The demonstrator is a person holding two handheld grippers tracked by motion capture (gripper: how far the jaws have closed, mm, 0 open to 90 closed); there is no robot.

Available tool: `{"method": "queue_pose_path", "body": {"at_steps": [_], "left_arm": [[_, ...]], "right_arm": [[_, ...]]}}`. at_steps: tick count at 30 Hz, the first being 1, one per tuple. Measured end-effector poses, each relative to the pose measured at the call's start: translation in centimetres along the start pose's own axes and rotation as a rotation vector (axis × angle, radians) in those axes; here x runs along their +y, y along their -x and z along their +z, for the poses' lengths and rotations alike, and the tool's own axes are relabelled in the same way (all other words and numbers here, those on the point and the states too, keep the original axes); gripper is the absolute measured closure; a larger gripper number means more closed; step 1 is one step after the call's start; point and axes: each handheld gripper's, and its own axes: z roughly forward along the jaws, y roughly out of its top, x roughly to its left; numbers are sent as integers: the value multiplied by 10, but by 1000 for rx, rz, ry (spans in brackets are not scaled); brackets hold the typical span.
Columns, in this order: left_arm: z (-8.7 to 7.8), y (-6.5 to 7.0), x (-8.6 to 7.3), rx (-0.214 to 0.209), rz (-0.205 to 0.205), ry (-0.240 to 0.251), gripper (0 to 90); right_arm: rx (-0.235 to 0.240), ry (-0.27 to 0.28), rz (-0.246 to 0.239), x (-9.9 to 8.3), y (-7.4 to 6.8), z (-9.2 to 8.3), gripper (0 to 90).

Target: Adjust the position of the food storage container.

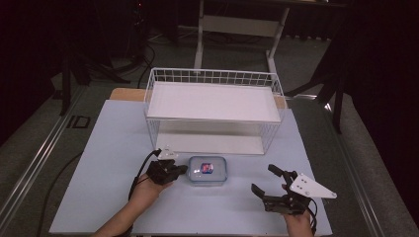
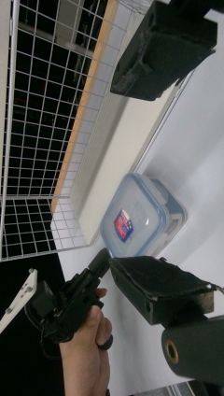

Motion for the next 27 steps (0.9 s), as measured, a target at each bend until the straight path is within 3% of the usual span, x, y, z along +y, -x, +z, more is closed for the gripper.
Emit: {"method": "queue_pose_path", "body": {"at_steps": [6, 15, 27], "left_arm": [[7, 0, -6, 8, 2, -49, 900], [26, 12, 5, -32, 26, -55, 900], [48, 21, 19, -39, 54, -57, 900]], "right_arm": [[5, -3, 6, -1, 1, 0, 140], [6, -6, -1, 0, -2, 0, 140], [16, -11, 9, -3, 0, 0, 140]]}}
